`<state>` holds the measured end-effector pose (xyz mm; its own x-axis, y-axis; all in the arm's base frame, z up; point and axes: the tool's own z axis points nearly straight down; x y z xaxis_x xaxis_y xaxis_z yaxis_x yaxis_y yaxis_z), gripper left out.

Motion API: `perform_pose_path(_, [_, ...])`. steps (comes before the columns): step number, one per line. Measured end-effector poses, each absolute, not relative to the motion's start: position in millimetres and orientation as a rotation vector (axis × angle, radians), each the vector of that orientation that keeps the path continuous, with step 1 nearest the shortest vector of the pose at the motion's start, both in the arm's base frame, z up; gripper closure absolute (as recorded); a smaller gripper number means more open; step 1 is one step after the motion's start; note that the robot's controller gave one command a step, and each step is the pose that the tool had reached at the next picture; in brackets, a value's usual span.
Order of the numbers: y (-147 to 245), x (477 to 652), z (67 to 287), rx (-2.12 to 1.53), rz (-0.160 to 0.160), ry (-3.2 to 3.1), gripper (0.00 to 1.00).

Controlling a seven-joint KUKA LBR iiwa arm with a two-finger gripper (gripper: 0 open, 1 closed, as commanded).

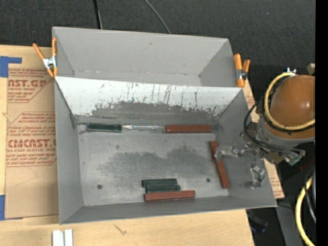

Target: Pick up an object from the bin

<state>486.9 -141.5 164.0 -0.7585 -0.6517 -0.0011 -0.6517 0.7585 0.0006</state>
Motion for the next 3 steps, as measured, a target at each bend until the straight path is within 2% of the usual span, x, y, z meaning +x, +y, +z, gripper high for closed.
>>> perform_pose_path(1, [-139.2, 483.6, 129.6, -1.200, 0.003, 2.903, 1.00])
perform_pose_path(2, [-139.3, 483.6, 129.6, -1.200, 0.003, 2.903, 0.00])
perform_pose_path(3, [-139.3, 483.6, 129.6, -1.200, 0.003, 2.903, 0.00])
